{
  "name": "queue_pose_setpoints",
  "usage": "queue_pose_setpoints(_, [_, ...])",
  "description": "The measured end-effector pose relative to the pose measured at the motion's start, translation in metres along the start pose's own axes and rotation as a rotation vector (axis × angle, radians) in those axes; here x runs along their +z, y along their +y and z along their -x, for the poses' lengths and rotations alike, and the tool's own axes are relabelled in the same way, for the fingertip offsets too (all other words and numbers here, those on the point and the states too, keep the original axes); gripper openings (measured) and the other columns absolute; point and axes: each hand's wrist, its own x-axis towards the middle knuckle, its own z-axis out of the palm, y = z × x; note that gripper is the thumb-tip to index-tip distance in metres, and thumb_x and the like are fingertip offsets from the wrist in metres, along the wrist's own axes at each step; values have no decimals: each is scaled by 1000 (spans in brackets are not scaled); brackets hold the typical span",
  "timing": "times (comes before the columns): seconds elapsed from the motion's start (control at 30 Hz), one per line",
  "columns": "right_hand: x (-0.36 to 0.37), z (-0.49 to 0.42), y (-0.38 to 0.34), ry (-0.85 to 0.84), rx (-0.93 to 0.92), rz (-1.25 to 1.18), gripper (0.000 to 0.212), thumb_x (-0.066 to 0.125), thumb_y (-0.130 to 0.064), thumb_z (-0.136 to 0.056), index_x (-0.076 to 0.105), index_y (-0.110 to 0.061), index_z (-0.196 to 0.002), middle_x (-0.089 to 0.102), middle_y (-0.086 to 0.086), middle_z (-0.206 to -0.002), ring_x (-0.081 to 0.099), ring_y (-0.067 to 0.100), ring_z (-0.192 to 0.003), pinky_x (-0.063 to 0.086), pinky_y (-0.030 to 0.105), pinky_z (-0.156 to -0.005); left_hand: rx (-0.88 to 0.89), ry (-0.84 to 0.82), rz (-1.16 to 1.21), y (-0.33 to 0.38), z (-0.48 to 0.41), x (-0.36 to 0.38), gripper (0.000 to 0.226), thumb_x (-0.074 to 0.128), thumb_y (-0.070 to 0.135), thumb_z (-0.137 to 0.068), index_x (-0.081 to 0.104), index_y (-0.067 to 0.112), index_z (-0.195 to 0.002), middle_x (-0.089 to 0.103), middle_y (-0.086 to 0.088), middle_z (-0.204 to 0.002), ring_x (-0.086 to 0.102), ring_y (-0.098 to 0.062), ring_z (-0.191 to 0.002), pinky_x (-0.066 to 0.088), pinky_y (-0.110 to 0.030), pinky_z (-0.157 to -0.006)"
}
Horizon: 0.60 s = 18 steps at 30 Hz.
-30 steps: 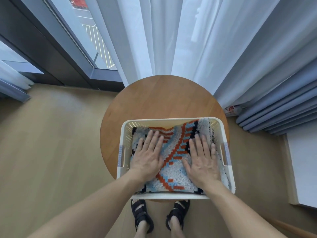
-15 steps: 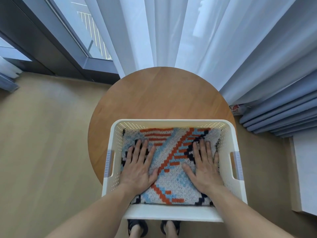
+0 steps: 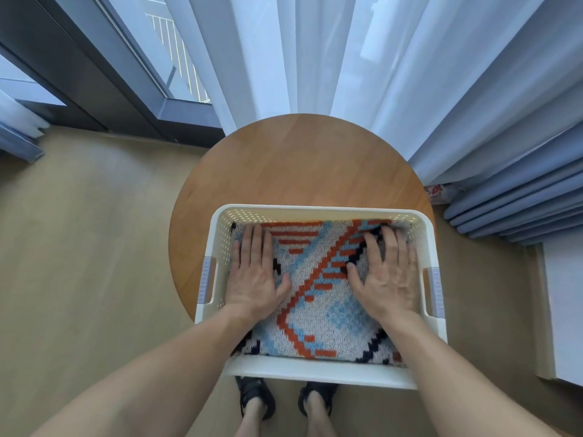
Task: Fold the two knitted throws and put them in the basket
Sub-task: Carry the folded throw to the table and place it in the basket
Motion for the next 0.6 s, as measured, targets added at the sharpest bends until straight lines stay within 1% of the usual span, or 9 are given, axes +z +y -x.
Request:
queue_pose_setpoints(0.1, [6, -2, 3, -138, 21, -7, 74, 33, -62, -94, 18, -21, -154, 10, 14, -162, 2, 29, -150, -10, 36, -120, 15, 5, -29, -7, 5, 13, 88, 24, 63, -91, 4, 4, -154, -5, -16, -163, -9, -28, -150, 1, -47, -120])
queue_pose_setpoints(0.17, [7, -5, 1, -239, 50, -25, 78, 26, -66, -94, 8, -22, -156, 4, 15, -163, 1, 28, -151, -6, 38, -121, 4, 3, -27, -7, 3, 18, 88, 24, 63, -90, 5, 6, -154, -3, -16, -163, -8, -28, -150, 0, -48, -120])
queue_pose_setpoints(0.27, [10, -10, 0, -294, 73, -42, 83, 22, -71, -91, 5, -21, -156, 3, 16, -163, 2, 29, -151, -1, 39, -123, -14, -25, -26, -7, 0, 21, 89, 20, 65, -89, -1, 7, -154, -10, -15, -162, -14, -28, -149, -4, -47, -120])
queue_pose_setpoints(0.4, [7, -10, 4, -333, 42, -54, 86, 20, -73, -91, 2, -21, -157, 0, 17, -164, -1, 28, -152, -5, 38, -121, -8, -92, -40, -7, 1, 15, 89, 10, 67, -89, -15, 11, -153, -23, -13, -160, -26, -25, -146, -9, -46, -120])
queue_pose_setpoints(0.5, [5, -6, 5, -301, 5, -43, 85, 15, -73, -91, 1, -21, -157, -1, 16, -164, -4, 28, -152, -8, 38, -121, 19, -96, -12, -9, 5, 6, 85, 10, 67, -91, -22, 16, -151, -29, -11, -158, -31, -23, -144, -11, -45, -120])
queue_pose_setpoints(0.57, [3, -3, 3, -268, -27, 38, 86, 9, -72, -89, -3, -20, -157, -4, 16, -164, -7, 29, -151, -10, 40, -121, 51, -108, 0, -12, 10, -4, 82, 13, 65, -93, -22, 19, -151, -30, -11, -157, -32, -22, -144, -12, -44, -120])
queue_pose_setpoints(0.6, [1, -1, 2, -264, -35, 81, 86, 9, -72, -90, -4, -19, -156, -5, 17, -164, -8, 30, -151, -9, 41, -121, 64, -128, -8, -14, 13, -11, 81, 14, 63, -93, -21, 19, -152, -29, -10, -158, -32, -22, -144, -13, -44, -120])
